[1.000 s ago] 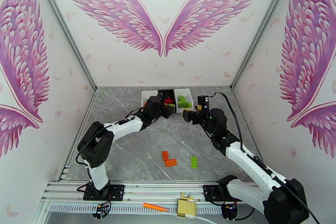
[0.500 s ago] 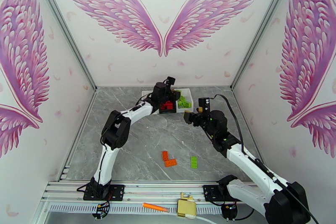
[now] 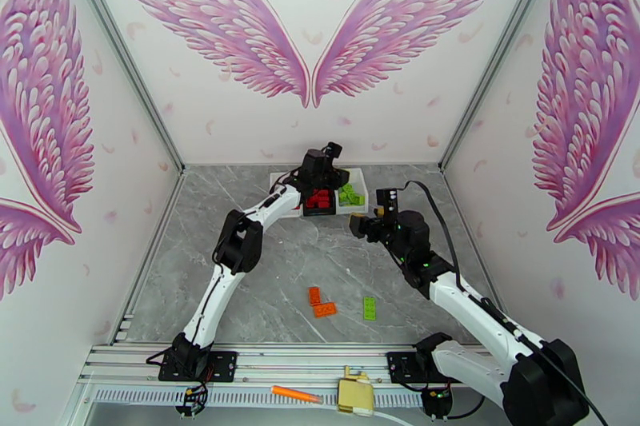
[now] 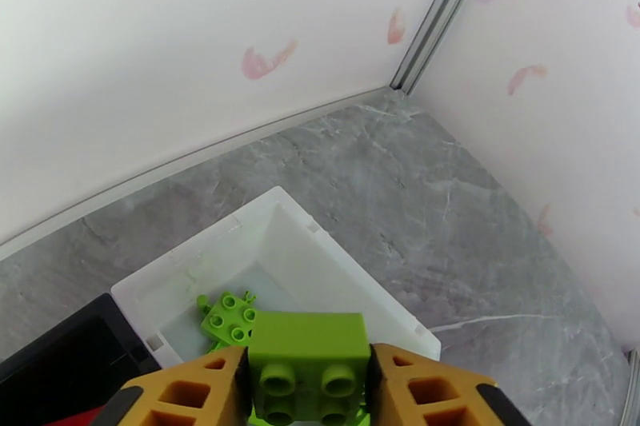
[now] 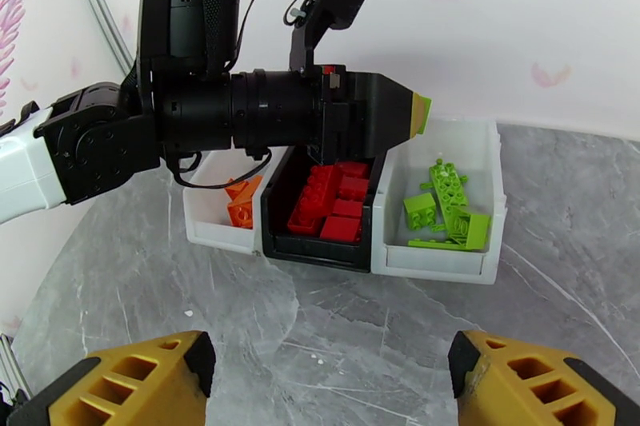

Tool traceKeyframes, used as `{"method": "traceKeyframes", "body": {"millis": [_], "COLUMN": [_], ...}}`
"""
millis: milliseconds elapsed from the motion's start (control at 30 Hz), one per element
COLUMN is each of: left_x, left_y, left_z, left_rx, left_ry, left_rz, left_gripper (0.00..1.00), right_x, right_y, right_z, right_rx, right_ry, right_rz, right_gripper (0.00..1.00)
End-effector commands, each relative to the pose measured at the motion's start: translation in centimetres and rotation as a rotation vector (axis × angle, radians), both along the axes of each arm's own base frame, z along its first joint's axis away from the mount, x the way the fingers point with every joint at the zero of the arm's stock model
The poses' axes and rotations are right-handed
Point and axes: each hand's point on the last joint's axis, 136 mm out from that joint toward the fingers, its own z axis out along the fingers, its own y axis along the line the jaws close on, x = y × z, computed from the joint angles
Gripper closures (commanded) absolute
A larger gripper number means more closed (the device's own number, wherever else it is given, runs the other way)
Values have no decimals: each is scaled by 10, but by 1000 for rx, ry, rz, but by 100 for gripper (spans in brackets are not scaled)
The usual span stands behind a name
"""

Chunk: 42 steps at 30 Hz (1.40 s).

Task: Sort the legos into containers by color

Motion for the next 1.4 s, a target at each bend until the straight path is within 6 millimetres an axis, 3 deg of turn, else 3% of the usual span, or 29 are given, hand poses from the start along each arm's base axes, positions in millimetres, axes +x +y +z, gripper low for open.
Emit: {"method": "traceKeyframes", "body": {"millis": [0, 233, 500, 567, 700, 867, 1100, 1367], "left_x": [2, -13, -70, -93, -118, -147, -199, -204], "left_y": [2, 13, 47, 59, 90, 134, 176, 194], "left_z": [3, 43, 80, 81, 77, 70, 67, 55], "left_rx": [15, -24, -89, -96, -81, -19, 115, 147], "left_ry": [0, -72, -194, -207, -195, -223, -324, -319], "left_rz": [-9, -12, -34, -74, -46, 13, -55, -36], "left_gripper": [42, 27, 11, 7, 4, 1, 1, 1], "right_x": [1, 1, -10, -16, -29, -48, -87, -140], "right_y": [-5, -5, 6, 10, 22, 33, 74, 115], "right_z": [3, -1, -16, -23, -33, -56, -82, -122], "right_rx": [-7, -5, -38, -80, -129, -152, -156, -331], "right_ry": [-20, 3, 72, 80, 133, 271, 369, 512], "right_rz": [-16, -19, 57, 99, 166, 121, 109, 168], "right_gripper": [17, 16, 14, 13, 12, 12, 12, 12]}}
